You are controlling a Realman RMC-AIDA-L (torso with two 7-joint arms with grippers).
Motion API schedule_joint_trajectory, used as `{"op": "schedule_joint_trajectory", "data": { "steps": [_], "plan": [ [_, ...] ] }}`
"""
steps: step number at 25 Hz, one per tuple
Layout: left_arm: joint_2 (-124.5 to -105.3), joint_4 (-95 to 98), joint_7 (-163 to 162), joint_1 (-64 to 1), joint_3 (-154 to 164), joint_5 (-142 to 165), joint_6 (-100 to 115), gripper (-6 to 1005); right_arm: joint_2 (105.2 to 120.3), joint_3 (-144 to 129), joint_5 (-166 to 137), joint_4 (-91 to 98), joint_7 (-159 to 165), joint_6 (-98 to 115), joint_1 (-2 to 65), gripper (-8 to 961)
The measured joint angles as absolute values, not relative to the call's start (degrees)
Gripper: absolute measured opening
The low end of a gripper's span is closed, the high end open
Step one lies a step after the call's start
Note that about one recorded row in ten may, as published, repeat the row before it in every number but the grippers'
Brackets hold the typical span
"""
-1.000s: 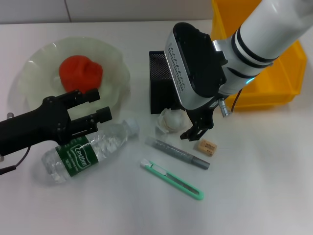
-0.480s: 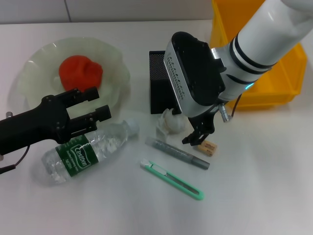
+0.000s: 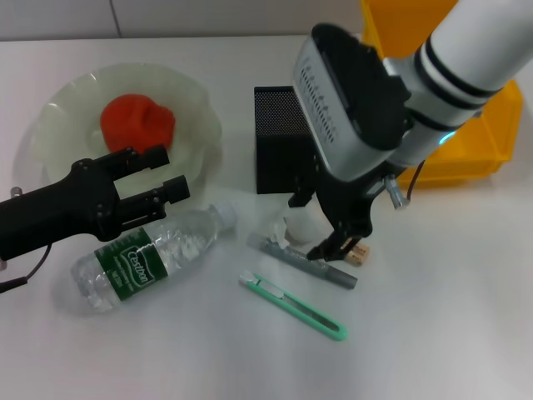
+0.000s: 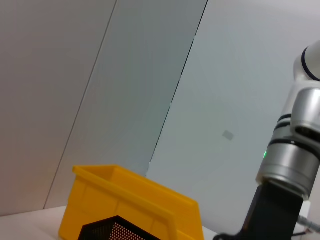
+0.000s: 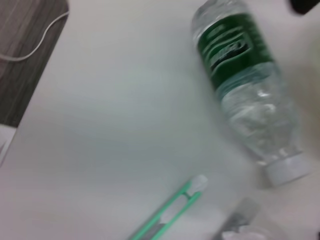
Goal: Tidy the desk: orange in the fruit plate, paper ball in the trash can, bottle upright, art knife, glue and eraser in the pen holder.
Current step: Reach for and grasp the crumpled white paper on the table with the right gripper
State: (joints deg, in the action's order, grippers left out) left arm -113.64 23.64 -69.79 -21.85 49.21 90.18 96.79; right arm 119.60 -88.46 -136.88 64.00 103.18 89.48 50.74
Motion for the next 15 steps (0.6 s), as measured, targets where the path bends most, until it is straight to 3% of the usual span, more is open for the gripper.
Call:
{"op": "schedule_joint_trajectory", "data": {
  "steps": [15],
  "plan": [
    [-113.97,23.6,-69.8,-21.9,48.8,90.2,97.1,714,119.8,-92.8,-139.2,61.4,104.2,79.7,49.6,731]
  ]
}}
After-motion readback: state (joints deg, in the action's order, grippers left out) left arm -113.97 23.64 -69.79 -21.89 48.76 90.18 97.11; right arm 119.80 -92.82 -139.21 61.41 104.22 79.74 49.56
